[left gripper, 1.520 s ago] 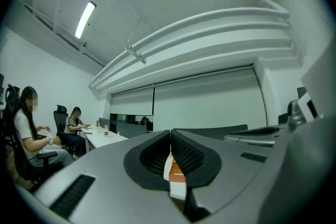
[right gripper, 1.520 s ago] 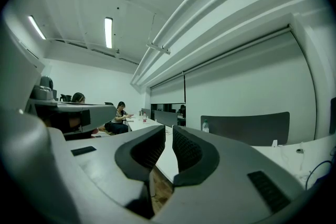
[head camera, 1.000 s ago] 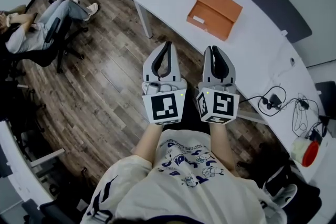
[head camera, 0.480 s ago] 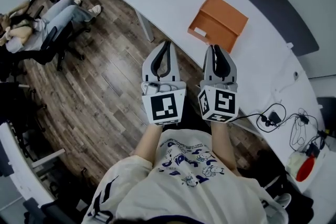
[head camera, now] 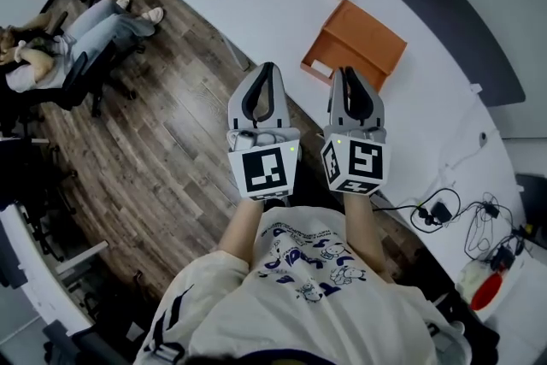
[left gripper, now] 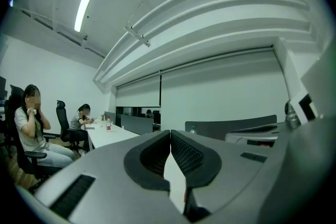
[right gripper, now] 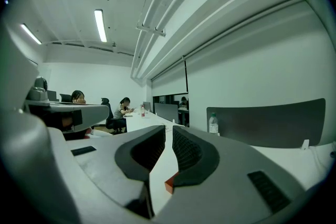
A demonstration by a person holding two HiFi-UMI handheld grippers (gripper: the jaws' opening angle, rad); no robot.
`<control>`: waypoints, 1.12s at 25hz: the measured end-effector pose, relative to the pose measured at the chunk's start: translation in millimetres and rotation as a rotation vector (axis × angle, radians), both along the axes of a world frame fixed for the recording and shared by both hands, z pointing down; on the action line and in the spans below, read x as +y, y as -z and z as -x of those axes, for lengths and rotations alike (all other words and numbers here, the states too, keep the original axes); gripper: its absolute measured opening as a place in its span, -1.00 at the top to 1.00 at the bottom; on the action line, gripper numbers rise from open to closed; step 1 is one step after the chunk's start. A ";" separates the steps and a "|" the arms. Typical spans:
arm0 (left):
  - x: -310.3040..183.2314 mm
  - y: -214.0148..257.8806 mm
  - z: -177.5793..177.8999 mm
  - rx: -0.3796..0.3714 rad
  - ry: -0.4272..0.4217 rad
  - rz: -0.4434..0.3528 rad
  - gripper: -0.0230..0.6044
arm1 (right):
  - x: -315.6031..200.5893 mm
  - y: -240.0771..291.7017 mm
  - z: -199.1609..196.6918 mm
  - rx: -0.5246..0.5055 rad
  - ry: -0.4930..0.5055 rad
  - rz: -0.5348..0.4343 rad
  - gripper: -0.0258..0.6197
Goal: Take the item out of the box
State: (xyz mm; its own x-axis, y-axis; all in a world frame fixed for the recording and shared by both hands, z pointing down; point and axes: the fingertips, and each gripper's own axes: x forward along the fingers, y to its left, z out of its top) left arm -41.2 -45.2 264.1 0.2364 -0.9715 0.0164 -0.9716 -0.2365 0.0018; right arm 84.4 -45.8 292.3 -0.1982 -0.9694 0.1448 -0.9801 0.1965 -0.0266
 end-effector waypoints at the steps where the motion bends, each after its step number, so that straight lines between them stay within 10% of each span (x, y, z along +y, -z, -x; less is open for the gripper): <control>1: -5.9 -2.0 -1.8 -0.011 -0.001 0.009 0.87 | -6.3 -1.3 -2.0 0.001 0.002 0.005 0.74; 28: -119.2 -47.0 -32.0 -0.046 0.013 0.128 0.87 | -125.7 -57.9 -30.4 0.029 0.062 0.171 0.74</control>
State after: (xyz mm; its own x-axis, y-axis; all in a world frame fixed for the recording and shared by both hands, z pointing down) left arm -9.2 -164.4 311.2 0.2204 -0.9637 0.1508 -0.9743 -0.2249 -0.0134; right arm 114.7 -171.5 350.2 -0.2499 -0.9164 0.3126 -0.9672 0.2511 -0.0369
